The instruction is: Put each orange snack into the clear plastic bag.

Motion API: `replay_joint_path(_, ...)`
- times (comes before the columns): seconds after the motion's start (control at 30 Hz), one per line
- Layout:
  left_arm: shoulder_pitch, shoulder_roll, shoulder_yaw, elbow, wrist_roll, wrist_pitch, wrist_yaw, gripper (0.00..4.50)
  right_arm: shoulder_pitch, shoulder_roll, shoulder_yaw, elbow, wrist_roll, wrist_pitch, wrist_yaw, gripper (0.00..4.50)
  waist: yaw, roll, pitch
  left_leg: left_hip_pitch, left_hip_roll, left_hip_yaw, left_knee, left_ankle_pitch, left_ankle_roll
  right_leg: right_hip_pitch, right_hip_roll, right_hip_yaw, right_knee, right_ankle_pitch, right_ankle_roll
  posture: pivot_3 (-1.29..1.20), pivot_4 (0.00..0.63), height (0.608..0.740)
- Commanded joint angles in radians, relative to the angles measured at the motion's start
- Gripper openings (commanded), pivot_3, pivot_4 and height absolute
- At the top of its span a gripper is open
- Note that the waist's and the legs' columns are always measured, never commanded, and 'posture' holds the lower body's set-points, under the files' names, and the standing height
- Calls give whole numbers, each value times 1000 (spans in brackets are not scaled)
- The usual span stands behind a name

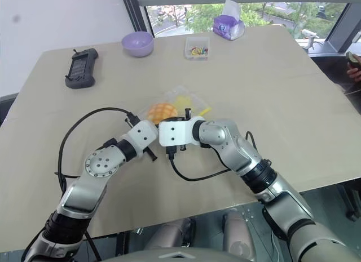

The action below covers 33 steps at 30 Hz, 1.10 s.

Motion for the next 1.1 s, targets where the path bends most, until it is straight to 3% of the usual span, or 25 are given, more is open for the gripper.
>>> replay_joint_path(0.03, 3, -3, 5, -44, 3, -16, 0, 0, -15, 11, -13, -15, -5, 2, -22, 1422, 0, 0, 0, 0, 0, 0, 0, 0, 0, 0, 0, 0, 0, 0, 0, 0, 150, 736)
replay_joint_path(0.1, 5, -5, 4, -45, 3, -15, 1, 0, -16, 12, -12, -10, -5, 1, -24, 1422, 0, 0, 0, 0, 0, 0, 0, 0, 0, 0, 0, 0, 0, 0, 0, 0, 150, 736)
replay_joint_path(0.13, 5, -5, 4, -45, 3, -14, 0, 0, -17, 12, -12, -9, -4, 0, -24, 1002, 0, 0, 0, 0, 0, 0, 0, 0, 0, 0, 0, 0, 0, 0, 0, 0, 150, 736)
replay_joint_path(0.2, 6, -5, 4, -45, 3, -13, 0, 0, -17, 13, -12, -7, -4, 0, -25, 778, 0, 0, 0, 0, 0, 0, 0, 0, 0, 0, 0, 0, 0, 0, 0, 0, 150, 736)
replay_joint_path(1.1, 26, -10, 0, -66, 6, -3, -9, 0, -30, 34, -23, 5, -17, 13, -49, 778, 0, 0, 0, 0, 0, 0, 0, 0, 0, 0, 0, 0, 0, 0, 0, 0, 150, 736)
